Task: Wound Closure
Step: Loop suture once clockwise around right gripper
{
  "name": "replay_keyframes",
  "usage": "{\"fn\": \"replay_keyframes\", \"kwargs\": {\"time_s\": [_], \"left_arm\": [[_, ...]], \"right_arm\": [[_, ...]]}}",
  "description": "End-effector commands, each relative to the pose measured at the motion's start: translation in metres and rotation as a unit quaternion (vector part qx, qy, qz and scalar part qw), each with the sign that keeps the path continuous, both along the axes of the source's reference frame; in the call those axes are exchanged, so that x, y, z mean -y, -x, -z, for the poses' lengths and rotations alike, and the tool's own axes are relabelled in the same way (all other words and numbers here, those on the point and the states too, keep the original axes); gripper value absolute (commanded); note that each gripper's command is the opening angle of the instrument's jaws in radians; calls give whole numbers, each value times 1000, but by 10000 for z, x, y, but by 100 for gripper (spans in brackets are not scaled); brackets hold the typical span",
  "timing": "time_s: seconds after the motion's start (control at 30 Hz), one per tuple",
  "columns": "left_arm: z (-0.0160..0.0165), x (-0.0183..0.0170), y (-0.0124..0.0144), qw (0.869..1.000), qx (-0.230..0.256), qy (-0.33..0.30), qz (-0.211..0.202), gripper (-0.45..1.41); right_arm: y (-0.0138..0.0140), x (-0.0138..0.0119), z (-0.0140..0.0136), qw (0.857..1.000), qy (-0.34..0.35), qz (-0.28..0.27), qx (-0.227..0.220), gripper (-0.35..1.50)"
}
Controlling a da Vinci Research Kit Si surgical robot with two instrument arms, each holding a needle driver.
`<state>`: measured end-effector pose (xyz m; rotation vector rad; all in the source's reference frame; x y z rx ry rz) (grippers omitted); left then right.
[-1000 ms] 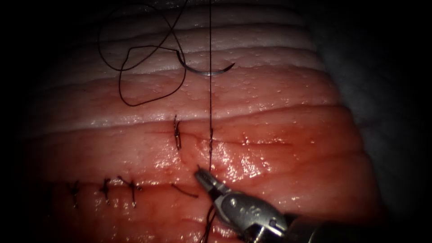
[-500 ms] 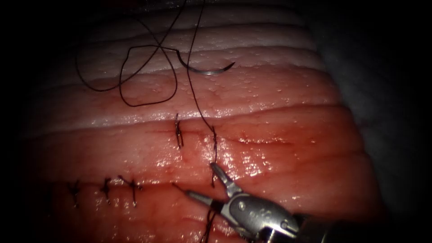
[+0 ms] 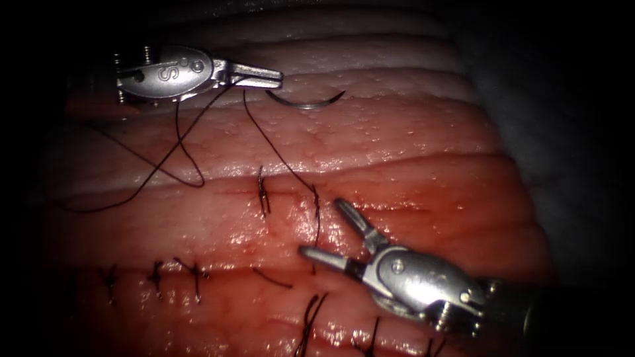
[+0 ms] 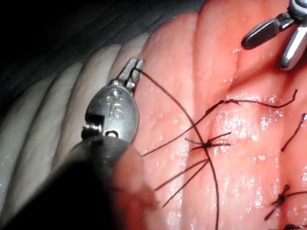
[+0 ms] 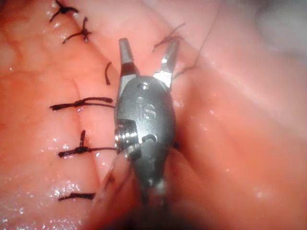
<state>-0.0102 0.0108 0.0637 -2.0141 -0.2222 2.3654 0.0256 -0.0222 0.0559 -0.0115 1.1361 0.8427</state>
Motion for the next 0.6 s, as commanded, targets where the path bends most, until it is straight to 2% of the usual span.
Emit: {"fn": "replay_keyframes", "kwargs": {"time_s": [0.03, 0.07, 0.1, 0.3, 0.47, 0.53, 0.6], "left_arm": [[0, 2, 5, 1000, -1, 3, 0, -45], [5, 11, 4, 1000, -2, 5, -1, -45], [9, 17, 4, 1000, -1, 7, -1, -45], [28, 55, 12, 1000, -3, 19, -3, -45], [41, 77, 17, 1000, -4, 26, -4, -45], [46, 82, 19, 1000, -4, 27, -4, -45], [51, 87, 20, 1000, -4, 28, -5, -45]], "right_arm": [[-7, -10, -4, 1000, 2, 13, -2, 49], [-7, -14, -4, 1000, -2, 20, -5, 0], [-8, -20, -6, 999, -12, 31, -5, -35], [-22, -58, -41, 996, -49, 67, 5, -35], [-36, -74, -72, 993, -58, 97, -32, -35], [-46, -77, -83, 988, -82, 108, -68, -35], [-56, -78, -91, 983, -99, 125, -86, -35]]}}
